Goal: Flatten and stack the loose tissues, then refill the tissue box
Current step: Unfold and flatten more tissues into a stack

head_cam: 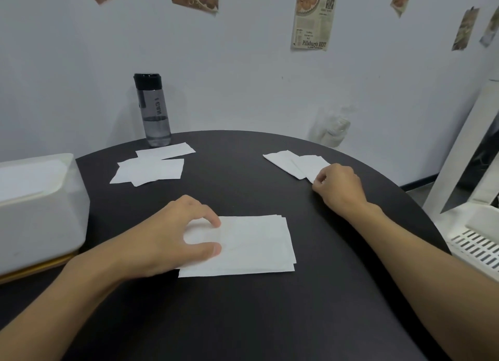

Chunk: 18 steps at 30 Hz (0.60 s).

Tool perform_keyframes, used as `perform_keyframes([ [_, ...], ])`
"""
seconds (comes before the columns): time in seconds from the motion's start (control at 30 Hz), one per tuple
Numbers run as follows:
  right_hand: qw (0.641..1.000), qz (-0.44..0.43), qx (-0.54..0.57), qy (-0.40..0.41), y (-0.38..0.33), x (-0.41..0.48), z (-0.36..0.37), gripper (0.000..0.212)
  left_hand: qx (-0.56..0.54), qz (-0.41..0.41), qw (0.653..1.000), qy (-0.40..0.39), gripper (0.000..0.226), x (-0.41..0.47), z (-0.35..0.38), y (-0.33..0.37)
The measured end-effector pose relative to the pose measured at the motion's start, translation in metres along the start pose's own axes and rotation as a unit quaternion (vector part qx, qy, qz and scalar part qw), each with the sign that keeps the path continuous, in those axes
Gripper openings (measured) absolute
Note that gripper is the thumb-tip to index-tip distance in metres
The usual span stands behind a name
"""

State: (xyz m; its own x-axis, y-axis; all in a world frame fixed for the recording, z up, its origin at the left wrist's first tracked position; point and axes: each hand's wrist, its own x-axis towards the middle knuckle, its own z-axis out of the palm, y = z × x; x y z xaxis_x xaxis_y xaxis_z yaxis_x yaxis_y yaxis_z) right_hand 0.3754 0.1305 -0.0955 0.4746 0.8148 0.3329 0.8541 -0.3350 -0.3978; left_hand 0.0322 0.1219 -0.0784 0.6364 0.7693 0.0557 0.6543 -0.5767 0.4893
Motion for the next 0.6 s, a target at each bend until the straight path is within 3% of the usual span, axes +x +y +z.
perform_keyframes([
  [0.27,0.999,-0.030,-0.038,0.006,-0.001,-0.002,0.000,0.020,0.000,0.003,1.000,-0.001,0.028,0.000,0.002,-0.002],
  [0.53,0.994,-0.100,0.032,0.034,-0.002,-0.012,-0.005,0.017,0.000,-0.002,1.000,-0.005,0.028,0.000,0.003,-0.003],
  [0.6,0.998,-0.058,0.005,-0.003,0.001,-0.011,-0.004,0.040,-0.002,-0.002,1.000,-0.006,0.028,0.000,0.003,-0.002],
])
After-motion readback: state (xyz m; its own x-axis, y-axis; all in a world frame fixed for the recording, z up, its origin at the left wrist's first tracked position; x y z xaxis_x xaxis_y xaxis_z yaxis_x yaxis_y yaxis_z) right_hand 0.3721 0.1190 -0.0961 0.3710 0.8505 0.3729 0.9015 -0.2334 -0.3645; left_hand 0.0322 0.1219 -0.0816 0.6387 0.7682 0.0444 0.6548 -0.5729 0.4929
